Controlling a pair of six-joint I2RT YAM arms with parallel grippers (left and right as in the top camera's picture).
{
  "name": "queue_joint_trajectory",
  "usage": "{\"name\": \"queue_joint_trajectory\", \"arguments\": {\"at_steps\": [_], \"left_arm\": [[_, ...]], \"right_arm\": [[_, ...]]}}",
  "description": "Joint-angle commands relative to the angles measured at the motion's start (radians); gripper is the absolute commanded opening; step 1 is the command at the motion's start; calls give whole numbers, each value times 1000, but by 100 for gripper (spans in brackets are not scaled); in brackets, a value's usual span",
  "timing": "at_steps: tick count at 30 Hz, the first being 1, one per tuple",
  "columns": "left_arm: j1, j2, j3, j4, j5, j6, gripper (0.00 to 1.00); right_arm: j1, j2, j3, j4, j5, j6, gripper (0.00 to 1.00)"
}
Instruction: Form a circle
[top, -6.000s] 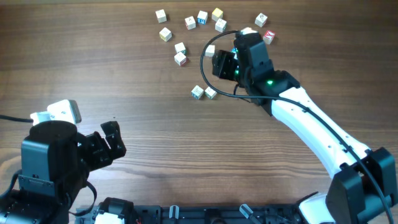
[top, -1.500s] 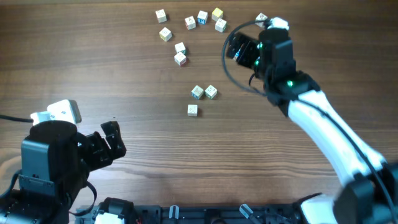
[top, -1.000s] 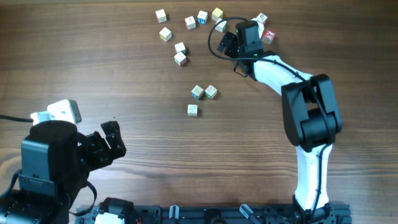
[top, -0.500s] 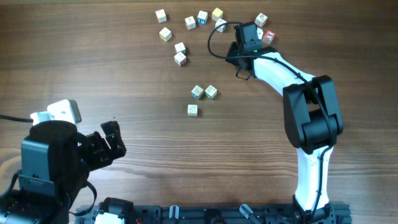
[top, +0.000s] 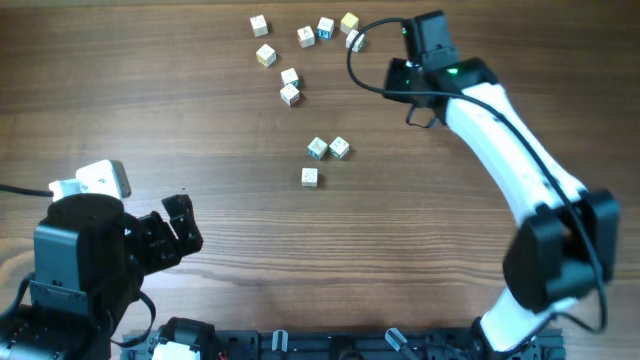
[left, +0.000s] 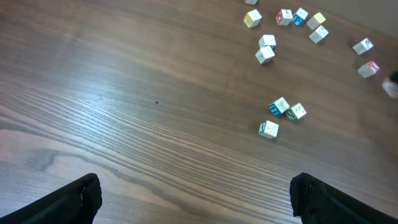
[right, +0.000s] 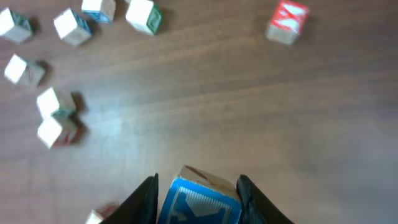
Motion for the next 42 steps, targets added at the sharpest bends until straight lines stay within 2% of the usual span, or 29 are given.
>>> {"name": "queue_joint_trajectory", "arguments": {"at_steps": [1,8,10,14,17,22,25,28,32,36,39,42], "left_arm": [[7,-1,-1,2,-13,-6,100],[7,-1,-1,2,-13,-6,100],[7,-1,-1,2,-13,-6,100],[7,-1,-1,2,-13,-6,100],[6,-1,-1,1,-13,-6,100],[7,-1,-1,2,-13,-6,100],[7,-1,-1,1,-13,-6,100],[7,-1,-1,2,-13,-6,100],[7,-1,-1,1,-13,-6,100],[7,-1,-1,2,-13,-6,100],[7,-1,-1,1,-13,-6,100],[7,-1,-1,2,-13,-6,100]], "right_arm": [[7,-147,-2,-122,-35,-20,33],[7,-328,-3,-414,-148,-18,30],[11,-327,-18,-453,-151,-14,27],[44,-327,-127,-430,-156,55,27],[101,-327,-289,-274,-163,124,27],[218,-306,-612,225,-207,245,28],[264,-243,-693,450,-207,307,28],[286,-170,-694,572,-207,323,28],[306,-68,-694,690,-207,340,29],[308,-46,-693,698,-211,349,29],[308,-46,-693,703,-210,349,36],[308,-46,-693,709,-209,348,39]]}}
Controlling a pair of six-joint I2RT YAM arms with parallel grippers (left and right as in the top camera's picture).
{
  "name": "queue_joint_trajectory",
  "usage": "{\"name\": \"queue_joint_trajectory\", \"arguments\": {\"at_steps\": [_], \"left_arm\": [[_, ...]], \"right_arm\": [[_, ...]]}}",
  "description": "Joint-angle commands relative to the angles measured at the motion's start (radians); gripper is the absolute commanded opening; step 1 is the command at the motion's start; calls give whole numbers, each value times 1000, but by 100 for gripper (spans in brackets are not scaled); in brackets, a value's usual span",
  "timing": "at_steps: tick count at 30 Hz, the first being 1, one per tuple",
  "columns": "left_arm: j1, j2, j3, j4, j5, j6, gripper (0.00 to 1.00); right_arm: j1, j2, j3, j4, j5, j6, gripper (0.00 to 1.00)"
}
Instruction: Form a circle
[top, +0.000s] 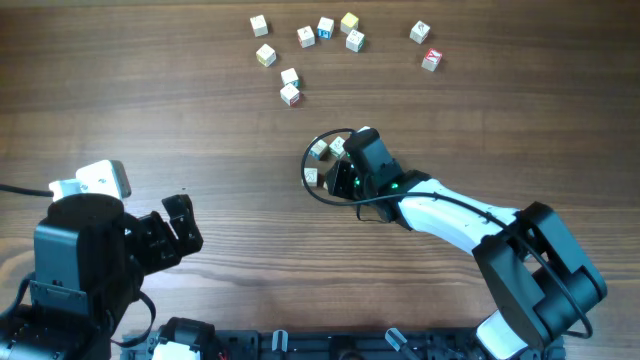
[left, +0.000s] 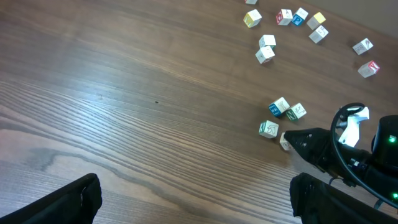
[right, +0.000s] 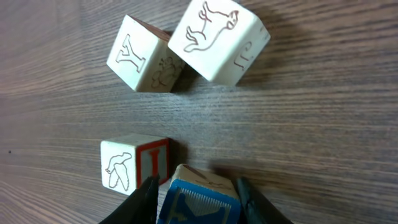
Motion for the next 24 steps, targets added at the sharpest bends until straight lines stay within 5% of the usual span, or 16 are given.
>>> {"name": "queue_joint_trajectory", "arguments": {"at_steps": [1,15,18,24], "left_arm": [[7,-1,-1,3,-13,-6,100],[7,-1,-1,3,-13,-6,100],[7,-1,-1,3,-13,-6,100],[6,-1,-1,2,-13,-6,100]], "right_arm": [[3,7,-3,12,-1,10,41],[2,-71,2,14,20,-37,82],[-2,-182,21,-31,42,-103,99],[-27,-235,323,-373,121,-293,100]]}}
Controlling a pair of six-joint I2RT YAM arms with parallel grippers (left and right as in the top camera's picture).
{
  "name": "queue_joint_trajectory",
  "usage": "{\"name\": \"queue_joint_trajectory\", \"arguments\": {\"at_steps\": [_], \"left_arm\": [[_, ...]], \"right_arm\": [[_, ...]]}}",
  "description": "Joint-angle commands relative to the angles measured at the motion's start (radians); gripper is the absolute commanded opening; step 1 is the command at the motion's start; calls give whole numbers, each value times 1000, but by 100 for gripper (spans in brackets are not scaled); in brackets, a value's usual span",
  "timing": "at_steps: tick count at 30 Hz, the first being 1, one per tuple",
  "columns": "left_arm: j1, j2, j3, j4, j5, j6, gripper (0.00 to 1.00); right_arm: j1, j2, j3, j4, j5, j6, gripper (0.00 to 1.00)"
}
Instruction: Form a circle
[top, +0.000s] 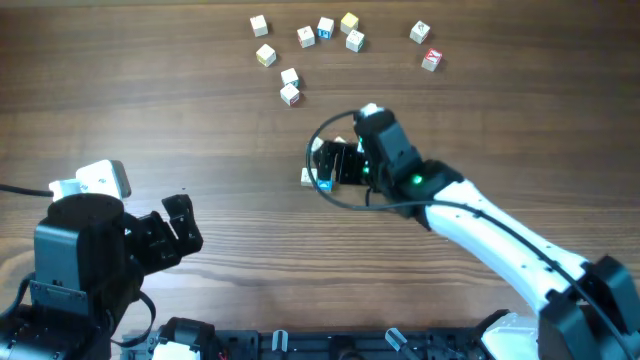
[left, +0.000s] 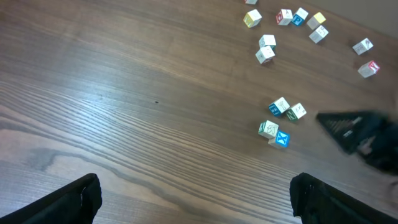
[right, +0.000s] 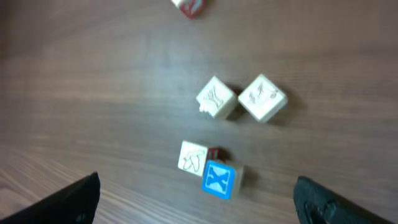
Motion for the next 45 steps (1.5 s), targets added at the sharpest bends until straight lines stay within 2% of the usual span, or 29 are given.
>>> {"name": "queue_joint_trajectory", "arguments": {"at_steps": [1,4,9,12,18,21,28,36,42,45], "left_arm": [[7,-1,-1,2,-13,-6,100],[6,-1,-1,2,-13,-6,100],[7,-1,-1,2,-13,-6,100],[7,-1,-1,2,-13,-6,100],[7,-1,-1,3,-13,-6,100],[7,-1,-1,3,-13,-6,100],[7,-1,-1,3,-13,-6,100],[6,-1,-1,3,-13,-6,100],[7,-1,-1,2,-13,-6,100],[7,-1,-1,3,-13,-6,100]], "right_arm": [[-18,4,204,-119,103,-148,99],[-31,49,327,-138,130,-221,100],[-75,232,481,-79,96,-285,100],[-81,423,664,-112,84,-334,100],[-81,822,1117,-248,45,-336,100],[-81,959,1220,-274,-2,-349,99],[-80,1082,1222,-255,-61,-377,94],[-58,1095,1222,-177,-15,-410,85],[-55,1135,1222,-128,11,-433,64],[-55,1148,1222,-105,26,-432,59]]}}
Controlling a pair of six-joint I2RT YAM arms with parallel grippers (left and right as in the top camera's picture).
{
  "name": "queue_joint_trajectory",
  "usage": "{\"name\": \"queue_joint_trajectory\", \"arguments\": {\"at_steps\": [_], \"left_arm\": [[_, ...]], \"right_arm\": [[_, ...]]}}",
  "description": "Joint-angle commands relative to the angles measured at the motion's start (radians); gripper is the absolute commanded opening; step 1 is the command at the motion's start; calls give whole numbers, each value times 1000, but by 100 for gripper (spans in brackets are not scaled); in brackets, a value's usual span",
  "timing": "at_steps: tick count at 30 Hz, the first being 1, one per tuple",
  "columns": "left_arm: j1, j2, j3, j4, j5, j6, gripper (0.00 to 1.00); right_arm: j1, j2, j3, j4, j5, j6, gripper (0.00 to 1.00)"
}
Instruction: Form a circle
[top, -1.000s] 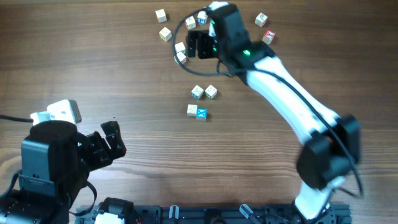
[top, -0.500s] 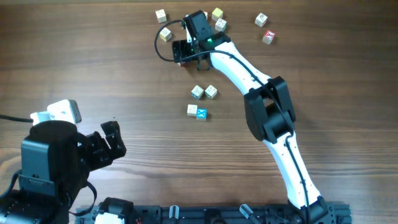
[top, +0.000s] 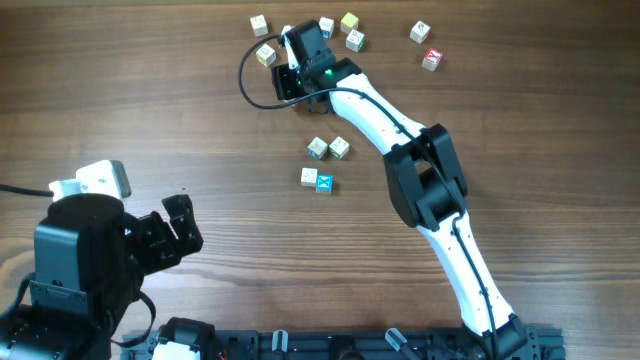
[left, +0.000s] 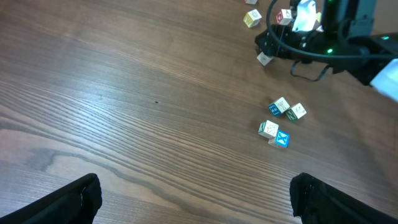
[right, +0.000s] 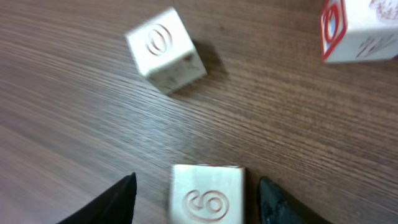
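Observation:
Small lettered cubes lie scattered on the wooden table. My right gripper (right: 199, 200) is open low over the far group, its fingers on either side of a white cube with a spiral (right: 208, 196). In the overhead view the right gripper (top: 291, 82) hides that cube. A blue cube (top: 324, 183) sits against a white cube (top: 309, 177) at mid-table, with two cubes (top: 328, 148) just beyond them. My left gripper (left: 196, 205) is open over bare wood near the front left, far from every cube.
Behind the spiral cube lie a white cube with a ring (right: 166, 50) and a red-marked cube (right: 360, 31). More cubes run along the far edge (top: 349, 20), and two lie at the far right (top: 425, 45). The right arm (top: 370, 100) stretches across the table's middle.
My right gripper was open and raised above the mid-table cluster. It is now at the far group, low and open round a white spiral cube. The blue cube has stayed put.
First my right gripper was shut on the blue cube near the far group. Then it held that cube down beside a white cube at mid-table. Then it was open and raised, the blue cube left there. Now it straddles a white cube in the far group.

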Motion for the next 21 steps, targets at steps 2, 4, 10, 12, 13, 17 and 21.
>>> {"name": "queue_joint_trajectory", "arguments": {"at_steps": [2,4,10,12,13,17,21], "left_arm": [[7,-1,-1,2,-13,-6,100],[7,-1,-1,2,-13,-6,100],[7,-1,-1,2,-13,-6,100],[7,-1,-1,2,-13,-6,100],[7,-1,-1,2,-13,-6,100],[7,-1,-1,2,-13,-6,100],[7,-1,-1,2,-13,-6,100]], "right_arm": [[2,45,21,27,47,-12,52],[2,45,21,50,62,-13,45],[-2,4,126,-32,62,-11,23],[-5,-65,154,-88,62,-11,21],[-6,-102,159,-118,62,-11,20],[-7,-341,161,-396,90,-8,15],[-7,-540,161,-714,200,-8,15]]}}
